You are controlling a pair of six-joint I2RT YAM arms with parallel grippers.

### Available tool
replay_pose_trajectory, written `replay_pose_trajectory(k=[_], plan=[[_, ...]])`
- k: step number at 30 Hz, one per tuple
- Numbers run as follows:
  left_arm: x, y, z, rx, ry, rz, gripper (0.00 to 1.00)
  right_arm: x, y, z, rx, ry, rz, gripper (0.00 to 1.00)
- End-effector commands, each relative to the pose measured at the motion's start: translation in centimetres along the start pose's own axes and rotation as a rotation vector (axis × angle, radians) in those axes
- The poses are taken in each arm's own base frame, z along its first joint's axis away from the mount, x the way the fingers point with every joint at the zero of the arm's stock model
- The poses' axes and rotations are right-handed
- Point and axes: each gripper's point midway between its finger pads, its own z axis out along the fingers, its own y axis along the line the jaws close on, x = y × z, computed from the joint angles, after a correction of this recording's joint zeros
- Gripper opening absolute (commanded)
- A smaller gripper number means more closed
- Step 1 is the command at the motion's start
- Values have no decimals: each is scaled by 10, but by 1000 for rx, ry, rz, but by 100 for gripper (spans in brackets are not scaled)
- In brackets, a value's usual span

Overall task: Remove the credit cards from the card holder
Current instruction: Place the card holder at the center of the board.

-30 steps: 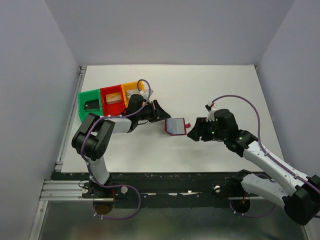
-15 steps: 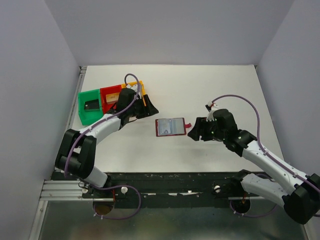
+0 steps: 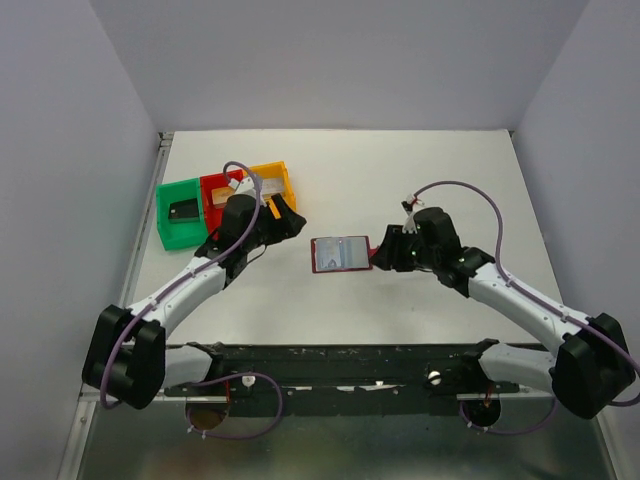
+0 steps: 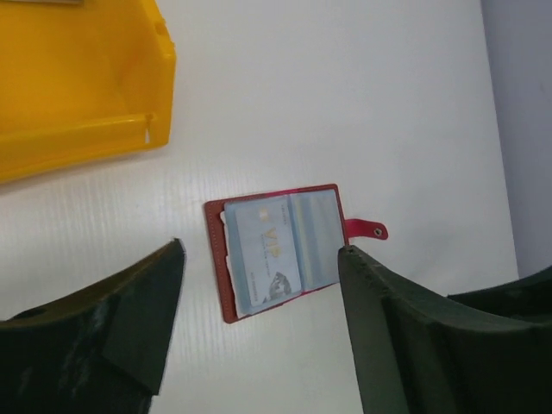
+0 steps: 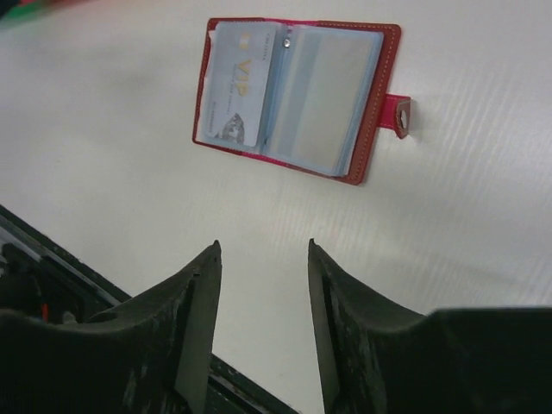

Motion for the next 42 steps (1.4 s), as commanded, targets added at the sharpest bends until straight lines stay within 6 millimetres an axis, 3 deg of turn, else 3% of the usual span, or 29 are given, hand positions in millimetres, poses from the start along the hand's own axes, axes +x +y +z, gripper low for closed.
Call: replay_pose_trajectory(k=[1,3,6,9,13,24,31,42], plan=[[15,-59,10,347,119,-79,70,-22,19,11,-80,-55,37,42],[30,-65,18,404,175,-116,51,-23,22,19,-93,-33,35,34],[47,-64,29,443,193,-178,36,-21,25,34,-119,-2,57,26],[63,-57,38,427,209,-215,23,-19,27,48,-151,22,96,19],[74,-40,45,348,200,-228,16,-25,32,71,-194,28,141,18],[92,-5,58,166,221,-217,15,-18,27,112,-224,79,220,25],[101,11,64,91,237,-221,16,-18,25,122,-231,81,231,29],[107,15,65,57,257,-206,31,-14,18,130,-206,91,237,43]])
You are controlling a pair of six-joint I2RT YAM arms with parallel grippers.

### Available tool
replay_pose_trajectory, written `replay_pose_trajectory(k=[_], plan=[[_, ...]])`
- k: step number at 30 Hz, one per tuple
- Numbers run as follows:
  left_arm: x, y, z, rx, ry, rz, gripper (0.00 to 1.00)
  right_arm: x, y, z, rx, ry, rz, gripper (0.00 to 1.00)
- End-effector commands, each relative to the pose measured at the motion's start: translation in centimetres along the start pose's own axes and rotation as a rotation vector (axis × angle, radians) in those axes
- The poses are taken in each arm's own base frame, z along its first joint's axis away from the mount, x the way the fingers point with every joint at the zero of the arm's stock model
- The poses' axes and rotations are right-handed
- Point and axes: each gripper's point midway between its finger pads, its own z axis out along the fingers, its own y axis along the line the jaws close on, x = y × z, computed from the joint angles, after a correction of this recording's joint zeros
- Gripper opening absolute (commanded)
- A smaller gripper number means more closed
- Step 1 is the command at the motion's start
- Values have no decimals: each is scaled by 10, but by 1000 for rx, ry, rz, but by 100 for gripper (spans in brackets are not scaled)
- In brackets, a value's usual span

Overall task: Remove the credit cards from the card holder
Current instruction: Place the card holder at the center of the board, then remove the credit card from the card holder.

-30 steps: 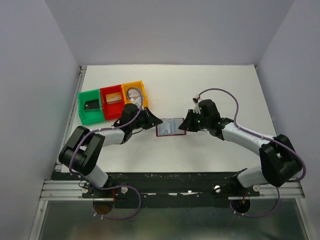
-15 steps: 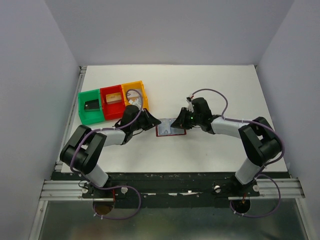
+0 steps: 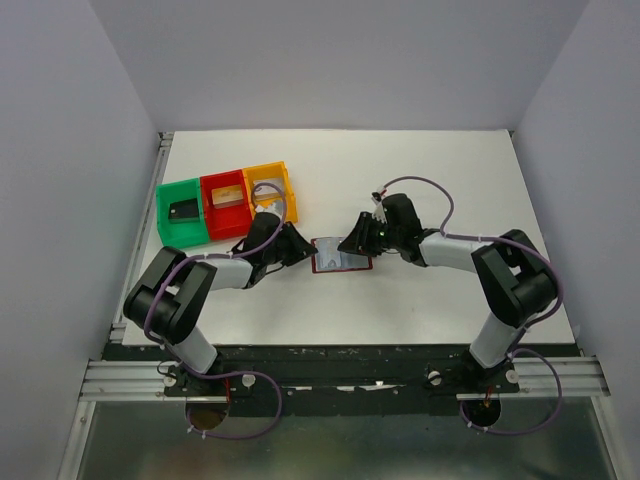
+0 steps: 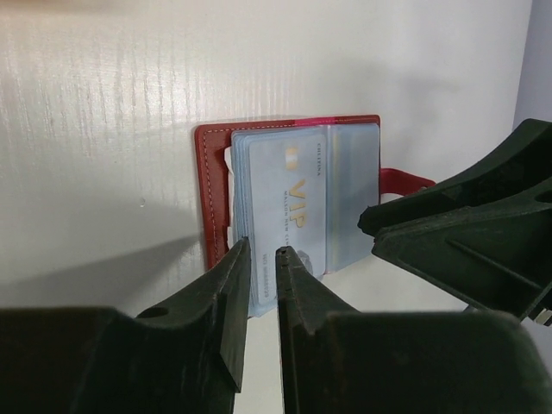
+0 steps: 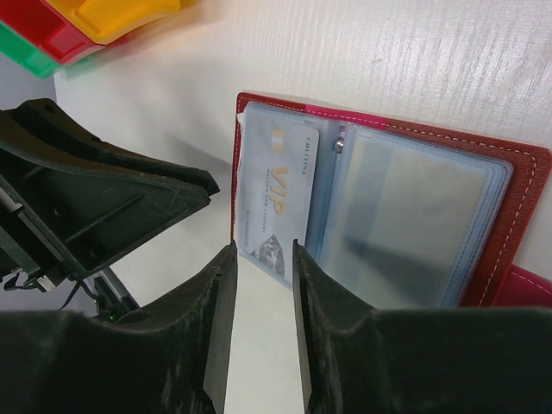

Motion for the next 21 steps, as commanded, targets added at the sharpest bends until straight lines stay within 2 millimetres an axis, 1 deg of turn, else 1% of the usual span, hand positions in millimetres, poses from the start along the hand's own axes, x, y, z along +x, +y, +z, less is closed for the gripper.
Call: replay_pose_trajectory(k=[1,8,13,21], plan=[[-1,-2,5,-14,-5,29,32,-9,1,7,-12,-14,-5,43],[3,1,9,-23,11,33,32,-4,-6,12,-4,1,1,44],[6,2,12,-26,20,30,29,-4,-6,14,-7,4,2,44],[8,6,13,-39,26,28,26,-6,-2,18,-26,4,13,44]])
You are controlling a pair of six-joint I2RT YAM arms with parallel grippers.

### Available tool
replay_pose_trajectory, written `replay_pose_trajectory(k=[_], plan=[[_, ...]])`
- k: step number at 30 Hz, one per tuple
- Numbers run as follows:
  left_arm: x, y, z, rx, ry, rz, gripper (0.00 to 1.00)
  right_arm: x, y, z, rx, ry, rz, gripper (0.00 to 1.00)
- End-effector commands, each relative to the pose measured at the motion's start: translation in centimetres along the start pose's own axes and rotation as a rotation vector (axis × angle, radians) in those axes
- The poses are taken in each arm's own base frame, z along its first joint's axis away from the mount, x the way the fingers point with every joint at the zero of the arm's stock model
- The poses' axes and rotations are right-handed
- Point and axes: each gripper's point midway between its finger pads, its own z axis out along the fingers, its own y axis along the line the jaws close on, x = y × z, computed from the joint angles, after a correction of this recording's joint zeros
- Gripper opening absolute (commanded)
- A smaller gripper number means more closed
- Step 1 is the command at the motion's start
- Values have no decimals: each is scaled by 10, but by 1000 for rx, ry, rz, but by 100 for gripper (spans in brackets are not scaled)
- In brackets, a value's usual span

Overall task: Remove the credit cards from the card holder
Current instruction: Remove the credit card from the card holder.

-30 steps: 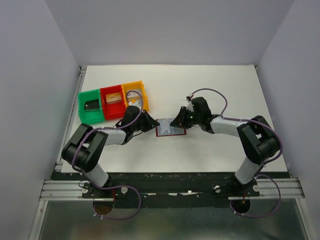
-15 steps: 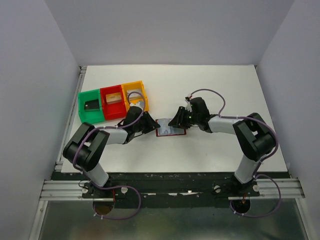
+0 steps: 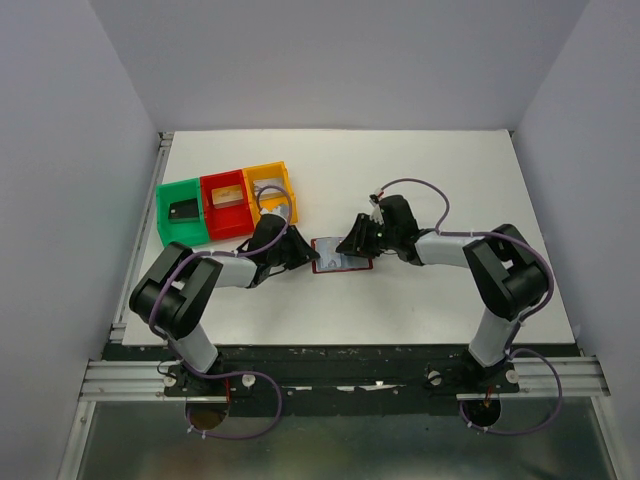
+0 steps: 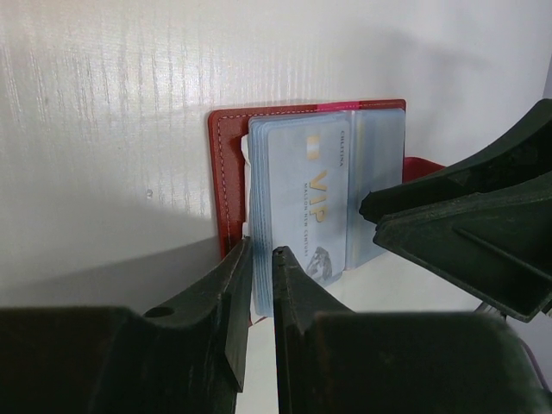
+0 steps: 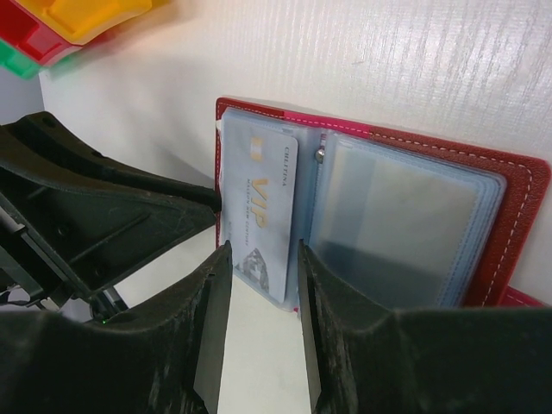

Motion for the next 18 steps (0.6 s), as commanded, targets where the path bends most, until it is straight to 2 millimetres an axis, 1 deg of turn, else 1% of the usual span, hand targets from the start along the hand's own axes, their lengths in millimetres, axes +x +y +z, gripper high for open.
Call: replay_pose_trajectory(k=[1,8,18], plan=[[-5,-2,6,-9,-12,17,26,-11,8,7,-41,-14,2,44],[-3,1,7,-16,-4,13,25,-10,7,12,-46,-3,10,44],[-1,5,8,-26,5,10,26,-5,-1,15,-29,13,13,44]])
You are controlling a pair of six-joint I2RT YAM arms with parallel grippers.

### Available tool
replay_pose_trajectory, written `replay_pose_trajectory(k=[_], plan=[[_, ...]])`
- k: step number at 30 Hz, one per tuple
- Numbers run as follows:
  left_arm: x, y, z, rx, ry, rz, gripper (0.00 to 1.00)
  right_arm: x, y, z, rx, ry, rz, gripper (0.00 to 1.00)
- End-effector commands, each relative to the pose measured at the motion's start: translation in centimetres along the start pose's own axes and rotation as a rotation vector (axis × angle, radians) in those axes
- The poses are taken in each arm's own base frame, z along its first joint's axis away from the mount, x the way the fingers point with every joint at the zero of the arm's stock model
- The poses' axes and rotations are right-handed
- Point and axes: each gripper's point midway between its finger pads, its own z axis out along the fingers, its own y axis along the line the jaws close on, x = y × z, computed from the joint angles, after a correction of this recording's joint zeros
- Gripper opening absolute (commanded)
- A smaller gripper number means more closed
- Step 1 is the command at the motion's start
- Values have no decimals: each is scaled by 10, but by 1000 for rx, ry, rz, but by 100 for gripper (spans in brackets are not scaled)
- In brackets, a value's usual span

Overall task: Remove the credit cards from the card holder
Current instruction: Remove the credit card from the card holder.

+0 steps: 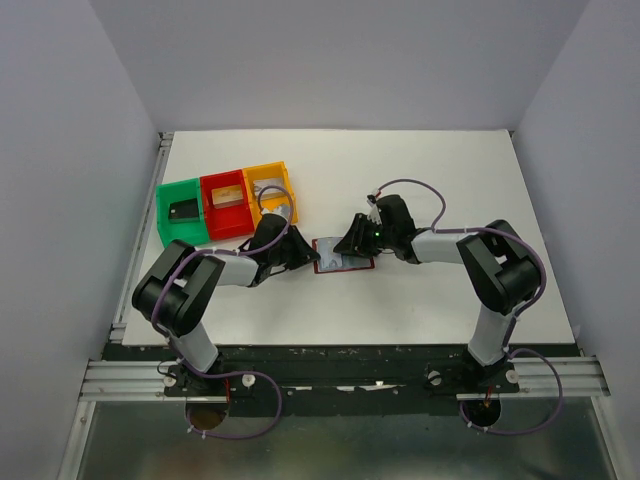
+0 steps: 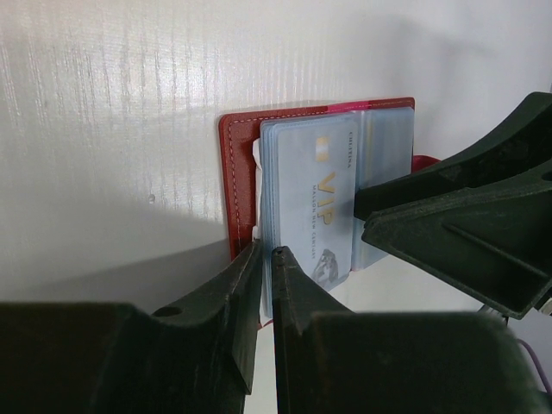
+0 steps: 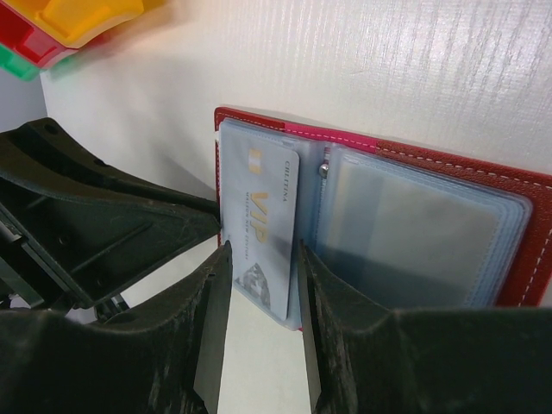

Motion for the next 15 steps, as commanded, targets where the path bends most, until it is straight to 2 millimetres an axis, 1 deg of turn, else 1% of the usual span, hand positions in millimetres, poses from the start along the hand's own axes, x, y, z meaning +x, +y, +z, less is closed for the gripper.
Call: replay_pose_trajectory(k=[1,9,10,13,15], plan=[[-2,3,4,-19,-2,13,25,-5,2,5,-22,-3,-6,44],[2,6,6,-29,12,10,25,-5,6,3,-42,-4,-6,43],[1,7,7,-30,11,8,25,-4,4,3,-35,-7,-5,43],[3,7,7,-33,15,10,25,-7,5,-2,-31,-34,-12,43],[3,8,7,-35,18,9,24,-9,9,-3,-43,-41,-25,43]])
